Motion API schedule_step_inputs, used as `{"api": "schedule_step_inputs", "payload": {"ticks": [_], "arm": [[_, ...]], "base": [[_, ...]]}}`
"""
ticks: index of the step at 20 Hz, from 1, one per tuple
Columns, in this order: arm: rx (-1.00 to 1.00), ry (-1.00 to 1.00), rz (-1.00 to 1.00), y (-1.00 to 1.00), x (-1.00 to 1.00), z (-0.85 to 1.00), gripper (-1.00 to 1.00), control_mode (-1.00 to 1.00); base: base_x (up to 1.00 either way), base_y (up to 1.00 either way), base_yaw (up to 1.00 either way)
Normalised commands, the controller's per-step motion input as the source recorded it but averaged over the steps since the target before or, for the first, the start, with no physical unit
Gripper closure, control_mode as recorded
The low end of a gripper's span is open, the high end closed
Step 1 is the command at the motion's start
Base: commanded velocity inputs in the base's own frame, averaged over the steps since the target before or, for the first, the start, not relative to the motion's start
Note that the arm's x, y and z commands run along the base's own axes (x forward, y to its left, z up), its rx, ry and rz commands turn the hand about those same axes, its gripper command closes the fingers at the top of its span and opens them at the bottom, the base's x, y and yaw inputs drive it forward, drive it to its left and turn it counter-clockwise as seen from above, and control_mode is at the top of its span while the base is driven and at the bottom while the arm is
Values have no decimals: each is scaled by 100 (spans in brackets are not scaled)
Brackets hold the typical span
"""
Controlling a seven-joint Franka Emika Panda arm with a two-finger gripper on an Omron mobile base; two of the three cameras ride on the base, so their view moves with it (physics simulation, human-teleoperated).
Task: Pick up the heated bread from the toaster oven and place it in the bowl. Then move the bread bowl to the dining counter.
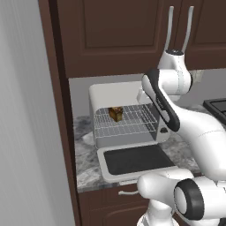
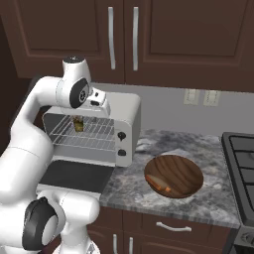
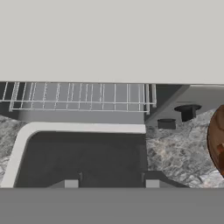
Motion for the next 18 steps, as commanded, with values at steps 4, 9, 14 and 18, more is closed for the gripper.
{"api": "schedule_step_inputs", "payload": {"ticks": [4, 9, 14, 18], "arm": [[0, 0, 0, 2, -13, 0, -100, -100], [1, -5, 0, 25, -43, -21, -100, -100], [5, -10, -1, 14, -9, -55, -100, -100], [10, -21, -3, 5, 0, -44, -100, -100]], "base": [[0, 0, 0], [0, 0, 0], [0, 0, 0], [0, 0, 0]]}}
